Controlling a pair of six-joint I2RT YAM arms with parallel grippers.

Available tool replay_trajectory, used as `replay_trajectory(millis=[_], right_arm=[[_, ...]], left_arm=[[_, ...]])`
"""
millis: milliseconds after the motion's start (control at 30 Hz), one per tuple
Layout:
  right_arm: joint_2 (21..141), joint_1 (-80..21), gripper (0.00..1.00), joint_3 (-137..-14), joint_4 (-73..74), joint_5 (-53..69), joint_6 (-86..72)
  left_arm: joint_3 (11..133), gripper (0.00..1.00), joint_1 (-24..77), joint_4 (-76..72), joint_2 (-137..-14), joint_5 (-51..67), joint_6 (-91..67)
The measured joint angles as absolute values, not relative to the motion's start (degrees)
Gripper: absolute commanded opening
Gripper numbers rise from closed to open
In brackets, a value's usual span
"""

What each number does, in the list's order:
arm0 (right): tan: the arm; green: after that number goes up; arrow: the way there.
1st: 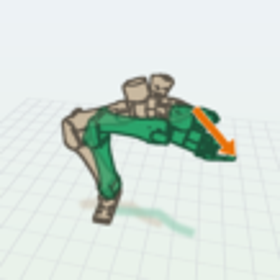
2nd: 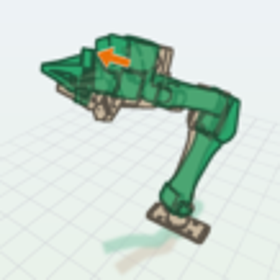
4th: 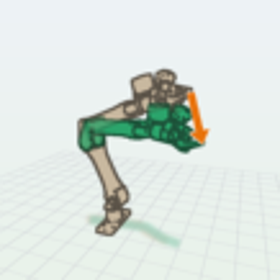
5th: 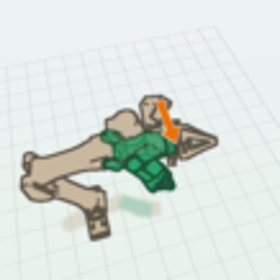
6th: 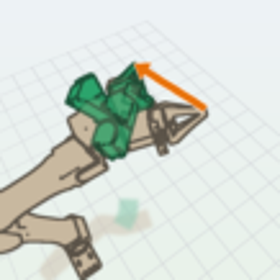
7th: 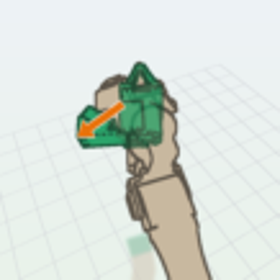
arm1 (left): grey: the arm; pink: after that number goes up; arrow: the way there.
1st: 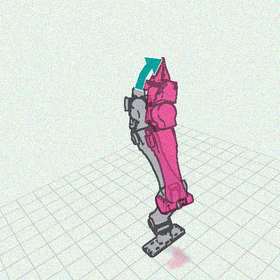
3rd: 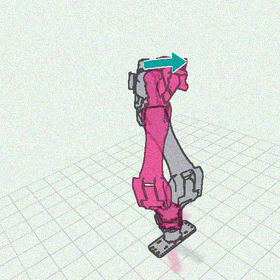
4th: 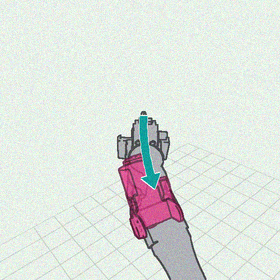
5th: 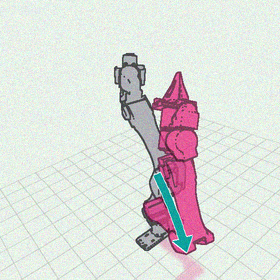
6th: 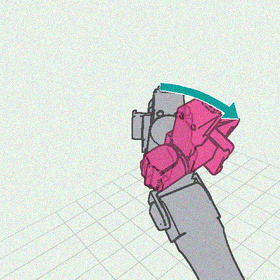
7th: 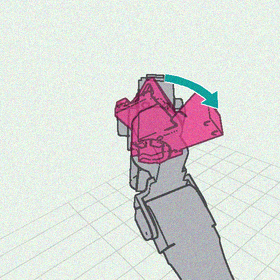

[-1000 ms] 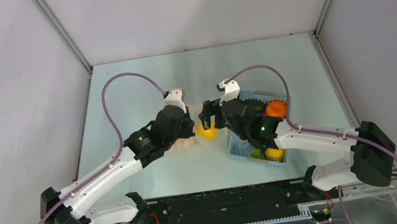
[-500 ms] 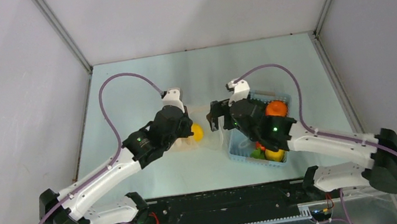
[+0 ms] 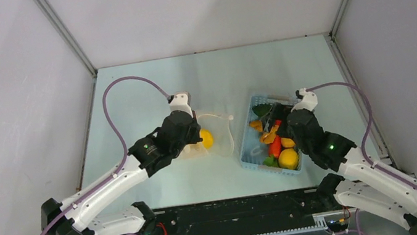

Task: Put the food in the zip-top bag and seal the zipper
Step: Adjust the fake vegetable in the bin.

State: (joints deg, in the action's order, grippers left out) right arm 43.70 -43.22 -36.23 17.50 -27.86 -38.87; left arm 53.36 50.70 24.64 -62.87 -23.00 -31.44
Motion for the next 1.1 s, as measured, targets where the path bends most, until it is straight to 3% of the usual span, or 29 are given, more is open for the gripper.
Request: replay_trajectory(millis=[200,533,833,1100], right_arm=[[44.07,-35.62,0.99,-32.71,20.43,-23.42,-41.82],[57.63,-21.56,0.99,-32.69,15.55,-5.17,-36.71],[66.87,-20.29,0.96,-35.86,13.32,3.42,-32.95],[67.29,-22.06,0.95,-36.23,13.32,7.57,-31.86]], left_arm=[[53.36,0.00,50.70,24.73,-63.24,-23.40,-31.44],[53.36,0.00,50.70,25.12,-63.88,-23.40,-31.44],[53.36,0.00,50.70,25.45,-63.88,-23.40,-31.44],[53.36,0.00,50.70,25.45,-63.88,-23.40,-31.42]])
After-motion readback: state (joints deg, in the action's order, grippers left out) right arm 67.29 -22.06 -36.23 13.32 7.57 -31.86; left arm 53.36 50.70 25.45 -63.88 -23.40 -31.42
